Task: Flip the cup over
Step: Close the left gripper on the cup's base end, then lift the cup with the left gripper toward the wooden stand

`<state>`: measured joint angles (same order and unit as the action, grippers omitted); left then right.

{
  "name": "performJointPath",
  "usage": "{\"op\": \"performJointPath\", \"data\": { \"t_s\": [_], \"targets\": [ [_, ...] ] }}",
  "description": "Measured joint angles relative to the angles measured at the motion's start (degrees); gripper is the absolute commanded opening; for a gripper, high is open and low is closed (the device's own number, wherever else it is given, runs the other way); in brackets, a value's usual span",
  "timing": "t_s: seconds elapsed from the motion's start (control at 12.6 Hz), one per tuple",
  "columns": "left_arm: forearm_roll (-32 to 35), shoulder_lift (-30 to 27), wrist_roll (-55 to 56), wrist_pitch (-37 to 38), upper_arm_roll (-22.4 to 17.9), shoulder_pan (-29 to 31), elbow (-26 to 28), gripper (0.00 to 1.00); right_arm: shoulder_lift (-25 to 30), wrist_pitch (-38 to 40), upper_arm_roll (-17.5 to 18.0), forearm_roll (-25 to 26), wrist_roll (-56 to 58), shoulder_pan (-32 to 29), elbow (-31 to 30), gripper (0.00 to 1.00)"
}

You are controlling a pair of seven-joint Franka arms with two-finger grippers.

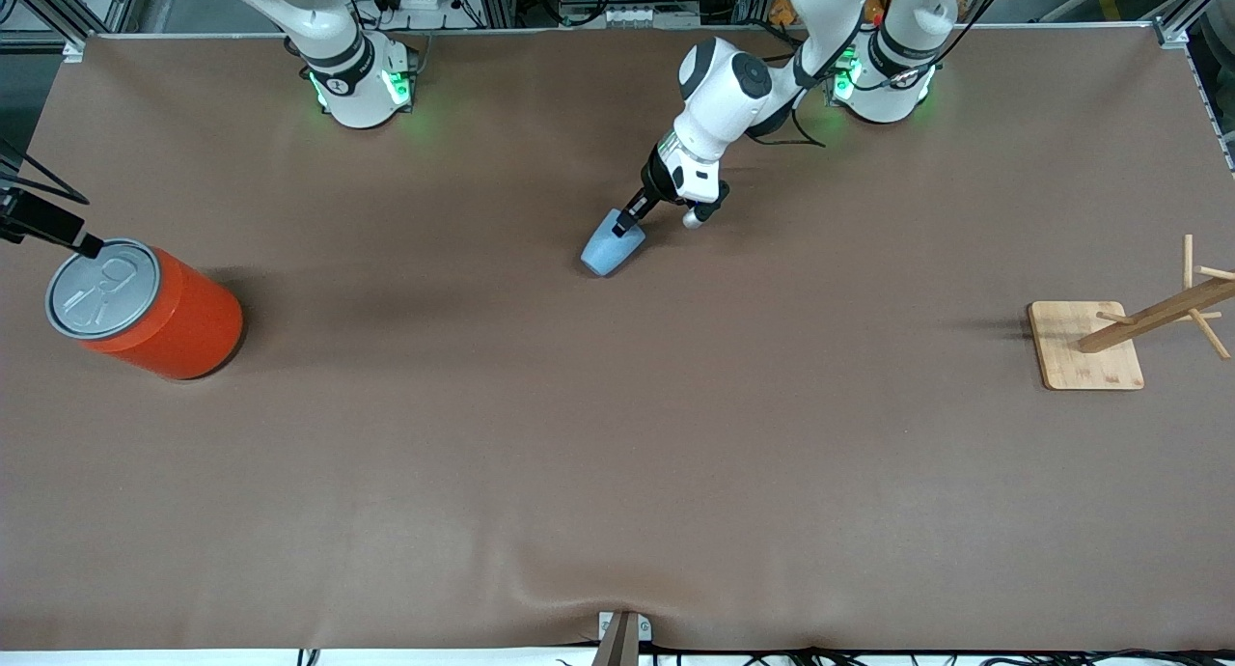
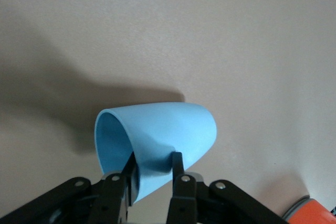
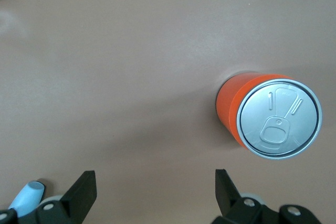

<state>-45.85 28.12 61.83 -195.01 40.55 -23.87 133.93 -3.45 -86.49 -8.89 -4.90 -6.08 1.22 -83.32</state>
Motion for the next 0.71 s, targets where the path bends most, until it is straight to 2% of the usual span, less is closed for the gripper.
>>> {"op": "performJointPath", "data": {
  "t_s": [0.48,0.71],
  "targets": [
    [0.0,-0.4,-1.6,-0.9,-0.2,0.5,-2.8,0.0,0.0,0.0,0.0,0.0,0.0,0.0,0.0,1.0],
    [0.0,-3.0,-2.2,-0.9,-0.4,2.9,-4.6,0.0,0.0,0.0,0.0,0.0,0.0,0.0,0.0,1.0]
  ]
}}
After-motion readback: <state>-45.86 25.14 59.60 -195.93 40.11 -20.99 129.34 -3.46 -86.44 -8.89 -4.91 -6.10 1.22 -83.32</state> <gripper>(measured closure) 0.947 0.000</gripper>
